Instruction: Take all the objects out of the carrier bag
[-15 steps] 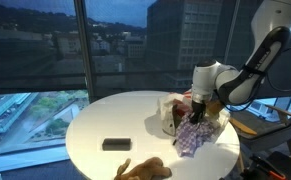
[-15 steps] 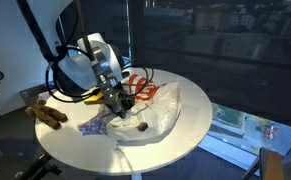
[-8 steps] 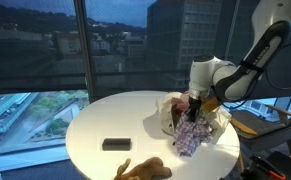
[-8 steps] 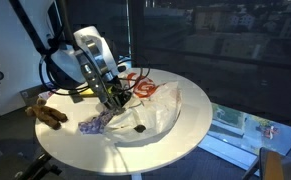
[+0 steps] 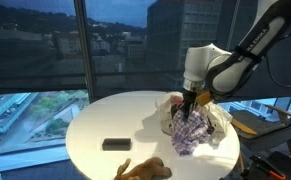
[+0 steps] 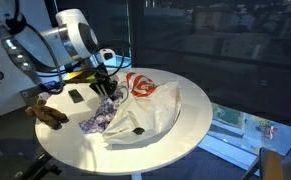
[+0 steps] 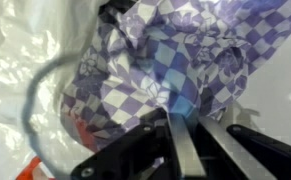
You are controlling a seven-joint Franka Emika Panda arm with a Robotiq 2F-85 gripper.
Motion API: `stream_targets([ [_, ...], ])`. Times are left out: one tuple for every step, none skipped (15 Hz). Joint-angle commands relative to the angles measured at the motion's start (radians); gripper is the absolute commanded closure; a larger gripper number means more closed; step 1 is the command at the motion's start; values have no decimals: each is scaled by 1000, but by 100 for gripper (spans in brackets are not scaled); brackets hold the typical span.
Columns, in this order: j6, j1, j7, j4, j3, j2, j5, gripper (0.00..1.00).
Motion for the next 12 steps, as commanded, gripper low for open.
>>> stream_targets([
  [-85, -21, -255, -8, 96, -19, 283, 92],
  [-134, -17, -322, -8, 112, -48, 371, 92],
  [-161, -16, -393, -11, 131, -82, 456, 92],
  [-177, -7, -454, -19, 139, -125, 526, 92],
  [-177, 185, -516, -24, -33, -172, 595, 92],
  [-203, 223, -557, -21, -56, -217, 641, 92],
  [-227, 286, -569, -21, -109, -266, 651, 92],
  [-249, 340, -580, -19, -154, -307, 653, 92],
  [-275, 386, -581, -8, -186, -348, 648, 92],
  [-298, 421, -571, 4, -210, -381, 622, 92],
  [-309, 446, -547, 20, -220, -405, 583, 92],
  [-311, 469, -537, 34, -227, -421, 555, 92],
])
